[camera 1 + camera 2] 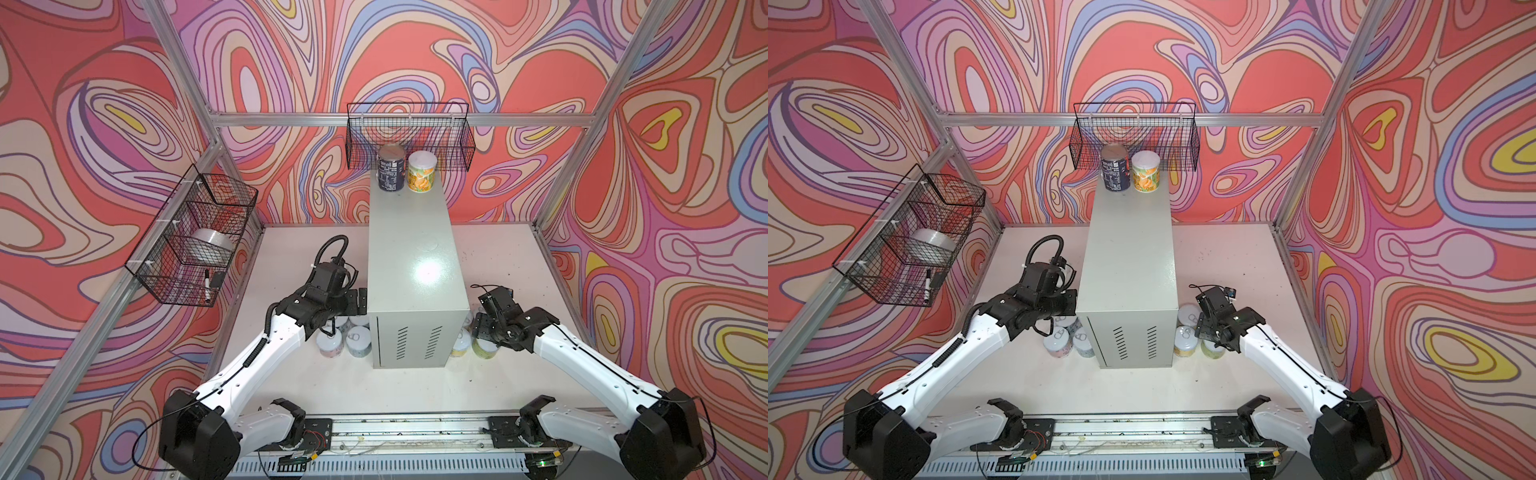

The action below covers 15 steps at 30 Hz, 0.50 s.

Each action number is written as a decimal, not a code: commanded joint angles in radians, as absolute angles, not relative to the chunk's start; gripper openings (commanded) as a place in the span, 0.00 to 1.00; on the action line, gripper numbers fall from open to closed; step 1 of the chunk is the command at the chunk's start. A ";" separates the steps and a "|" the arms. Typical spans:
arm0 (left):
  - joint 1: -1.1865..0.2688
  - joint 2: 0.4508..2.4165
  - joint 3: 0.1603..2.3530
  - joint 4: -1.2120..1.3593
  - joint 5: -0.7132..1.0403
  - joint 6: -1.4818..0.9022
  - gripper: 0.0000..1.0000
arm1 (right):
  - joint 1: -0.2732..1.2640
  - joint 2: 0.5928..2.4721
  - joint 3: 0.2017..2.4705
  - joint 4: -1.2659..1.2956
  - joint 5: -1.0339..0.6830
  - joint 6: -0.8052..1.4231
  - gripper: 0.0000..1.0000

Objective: Place and organize the canned foods onto the counter
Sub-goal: 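Lower the right gripper over the yellow-labelled cans and close on one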

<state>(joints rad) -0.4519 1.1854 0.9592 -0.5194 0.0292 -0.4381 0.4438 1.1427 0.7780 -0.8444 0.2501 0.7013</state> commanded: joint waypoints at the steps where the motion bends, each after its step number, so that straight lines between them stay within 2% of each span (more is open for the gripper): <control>1: -0.455 1.190 0.954 -0.504 0.021 -0.431 0.96 | 0.438 1.166 0.751 -0.823 0.236 0.716 0.86; 15: -0.454 1.218 0.960 -0.496 0.029 -0.433 0.96 | 0.439 1.216 0.750 -0.844 0.254 0.748 0.86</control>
<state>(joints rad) -0.4519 1.2072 0.9592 -0.5125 0.0292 -0.4381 0.4446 1.2053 0.7528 -0.8127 0.2432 0.7280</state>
